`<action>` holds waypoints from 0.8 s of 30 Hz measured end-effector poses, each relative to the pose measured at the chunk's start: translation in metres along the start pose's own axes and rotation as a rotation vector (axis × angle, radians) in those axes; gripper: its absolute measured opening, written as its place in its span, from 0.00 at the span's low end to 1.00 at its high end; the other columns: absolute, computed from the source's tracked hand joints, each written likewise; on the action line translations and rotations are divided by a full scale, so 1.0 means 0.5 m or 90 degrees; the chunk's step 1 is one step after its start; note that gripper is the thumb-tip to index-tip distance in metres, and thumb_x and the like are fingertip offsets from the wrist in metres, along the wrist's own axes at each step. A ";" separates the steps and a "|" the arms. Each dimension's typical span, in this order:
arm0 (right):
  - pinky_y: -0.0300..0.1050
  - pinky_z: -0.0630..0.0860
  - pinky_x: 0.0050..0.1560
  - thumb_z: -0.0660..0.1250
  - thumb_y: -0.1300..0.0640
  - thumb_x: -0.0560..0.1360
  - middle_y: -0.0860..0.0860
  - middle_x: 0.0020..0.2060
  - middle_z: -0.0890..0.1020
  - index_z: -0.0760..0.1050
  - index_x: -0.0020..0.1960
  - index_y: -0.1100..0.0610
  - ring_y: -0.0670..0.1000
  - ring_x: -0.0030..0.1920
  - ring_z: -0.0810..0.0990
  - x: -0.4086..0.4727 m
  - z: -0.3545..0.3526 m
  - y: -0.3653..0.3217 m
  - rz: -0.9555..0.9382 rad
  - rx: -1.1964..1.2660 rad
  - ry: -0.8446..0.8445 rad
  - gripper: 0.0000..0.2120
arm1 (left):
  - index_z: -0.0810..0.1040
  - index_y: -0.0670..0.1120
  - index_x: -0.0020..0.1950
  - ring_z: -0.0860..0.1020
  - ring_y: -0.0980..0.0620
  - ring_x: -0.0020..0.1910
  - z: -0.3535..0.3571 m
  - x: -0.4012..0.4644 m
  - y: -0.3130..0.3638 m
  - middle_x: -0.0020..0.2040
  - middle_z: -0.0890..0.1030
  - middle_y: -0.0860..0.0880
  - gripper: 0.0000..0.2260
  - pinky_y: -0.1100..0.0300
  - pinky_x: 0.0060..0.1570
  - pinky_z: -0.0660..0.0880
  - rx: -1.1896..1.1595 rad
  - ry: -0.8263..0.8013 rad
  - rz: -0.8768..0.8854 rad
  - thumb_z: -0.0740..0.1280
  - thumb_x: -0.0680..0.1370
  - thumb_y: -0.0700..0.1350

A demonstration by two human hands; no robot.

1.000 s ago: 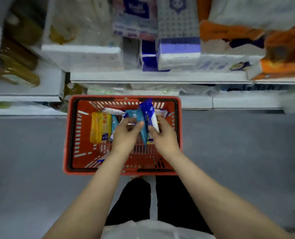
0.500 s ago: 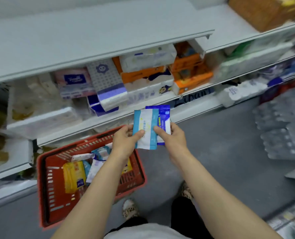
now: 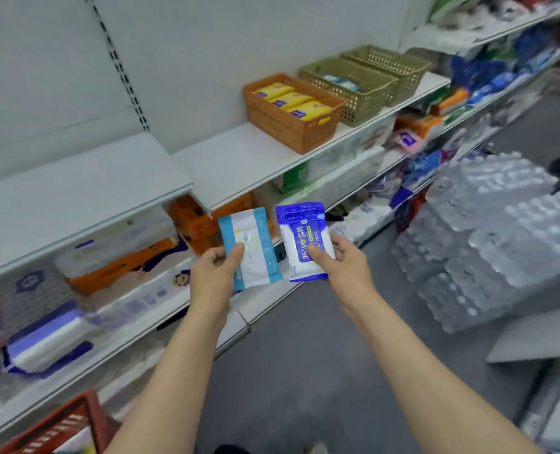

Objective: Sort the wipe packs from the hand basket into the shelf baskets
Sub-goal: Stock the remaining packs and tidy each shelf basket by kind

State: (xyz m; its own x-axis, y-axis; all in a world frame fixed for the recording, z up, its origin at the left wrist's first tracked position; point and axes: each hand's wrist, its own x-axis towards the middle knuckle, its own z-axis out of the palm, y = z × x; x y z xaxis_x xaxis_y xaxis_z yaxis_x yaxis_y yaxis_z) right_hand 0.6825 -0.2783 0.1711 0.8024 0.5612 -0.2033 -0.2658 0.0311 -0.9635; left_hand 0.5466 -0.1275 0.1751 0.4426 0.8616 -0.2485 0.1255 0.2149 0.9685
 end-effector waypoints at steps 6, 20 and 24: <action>0.42 0.79 0.43 0.74 0.59 0.73 0.51 0.48 0.87 0.75 0.58 0.58 0.52 0.46 0.86 0.154 -0.108 -0.090 -0.043 0.016 0.049 0.16 | 0.77 0.48 0.55 0.85 0.49 0.45 0.198 0.080 0.099 0.48 0.85 0.48 0.10 0.53 0.43 0.82 -0.049 -0.063 0.037 0.72 0.76 0.42; 0.40 0.79 0.34 0.75 0.58 0.72 0.49 0.42 0.87 0.77 0.52 0.53 0.49 0.40 0.86 0.775 -0.284 -0.352 -0.128 -0.034 0.092 0.10 | 0.75 0.46 0.55 0.84 0.54 0.44 0.689 0.540 0.312 0.51 0.83 0.47 0.13 0.60 0.38 0.81 -0.192 -0.110 0.090 0.70 0.75 0.33; 0.39 0.79 0.35 0.76 0.57 0.71 0.46 0.42 0.87 0.76 0.55 0.54 0.49 0.41 0.86 0.958 -0.309 -0.433 -0.161 -0.041 0.107 0.15 | 0.73 0.48 0.57 0.83 0.50 0.49 0.809 0.674 0.370 0.53 0.82 0.47 0.16 0.51 0.45 0.81 -0.169 -0.105 0.120 0.71 0.74 0.33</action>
State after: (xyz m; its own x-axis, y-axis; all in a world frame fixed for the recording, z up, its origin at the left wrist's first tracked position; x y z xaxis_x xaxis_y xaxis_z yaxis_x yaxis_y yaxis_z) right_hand 1.2069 -0.1438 0.2556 0.9173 0.3976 0.0233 -0.0168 0.0972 -0.9951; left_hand 1.0781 0.0166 0.2651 0.5764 0.8160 -0.0436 -0.1975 0.1909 0.9615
